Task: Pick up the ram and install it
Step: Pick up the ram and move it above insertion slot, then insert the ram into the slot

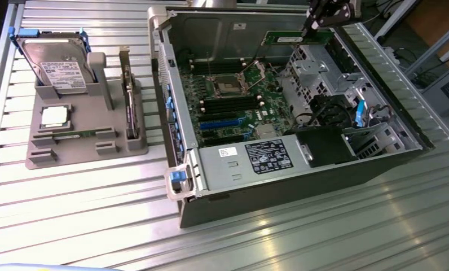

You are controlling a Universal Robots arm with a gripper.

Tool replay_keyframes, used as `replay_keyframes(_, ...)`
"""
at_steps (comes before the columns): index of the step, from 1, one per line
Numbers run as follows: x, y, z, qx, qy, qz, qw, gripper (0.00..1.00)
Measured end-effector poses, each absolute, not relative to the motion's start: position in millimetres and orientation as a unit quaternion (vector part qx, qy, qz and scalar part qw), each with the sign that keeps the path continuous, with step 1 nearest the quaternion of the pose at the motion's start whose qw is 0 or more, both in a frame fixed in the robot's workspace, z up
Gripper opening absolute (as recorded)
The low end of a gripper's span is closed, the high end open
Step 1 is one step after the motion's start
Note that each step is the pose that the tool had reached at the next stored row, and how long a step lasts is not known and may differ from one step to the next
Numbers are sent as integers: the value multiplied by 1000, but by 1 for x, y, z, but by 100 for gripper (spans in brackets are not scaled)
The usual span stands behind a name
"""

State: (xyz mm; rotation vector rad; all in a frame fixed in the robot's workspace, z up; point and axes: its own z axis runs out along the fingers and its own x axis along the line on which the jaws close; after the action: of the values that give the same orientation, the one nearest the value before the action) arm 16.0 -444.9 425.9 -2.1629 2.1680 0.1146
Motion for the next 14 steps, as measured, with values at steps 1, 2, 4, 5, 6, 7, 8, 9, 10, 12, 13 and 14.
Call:
replay_keyframes(1, 16, -445, 426, -705, 707, 37, 39, 12)
replay_keyframes(2, 16, -445, 426, -705, 707, 37, 39, 12)
replay_keyframes(4, 16, -445, 426, -705, 707, 37, 39, 12)
replay_keyframes(5, 16, -445, 426, -705, 707, 37, 38, 12)
replay_keyframes(6, 15, -445, 425, -705, 707, 37, 38, 12)
replay_keyframes(7, 14, -445, 424, -705, 707, 37, 38, 12)
replay_keyframes(8, 11, -445, 423, -705, 707, 37, 38, 12)
replay_keyframes(9, 9, -445, 422, -705, 707, 37, 38, 12)
replay_keyframes(10, 6, -445, 421, -705, 707, 37, 38, 12)
replay_keyframes(12, 4, -445, 420, -705, 707, 37, 38, 12)
replay_keyframes(13, 1, -445, 418, -705, 707, 37, 38, 12)
replay_keyframes(14, -2, -445, 416, -705, 707, 37, 38, 12)
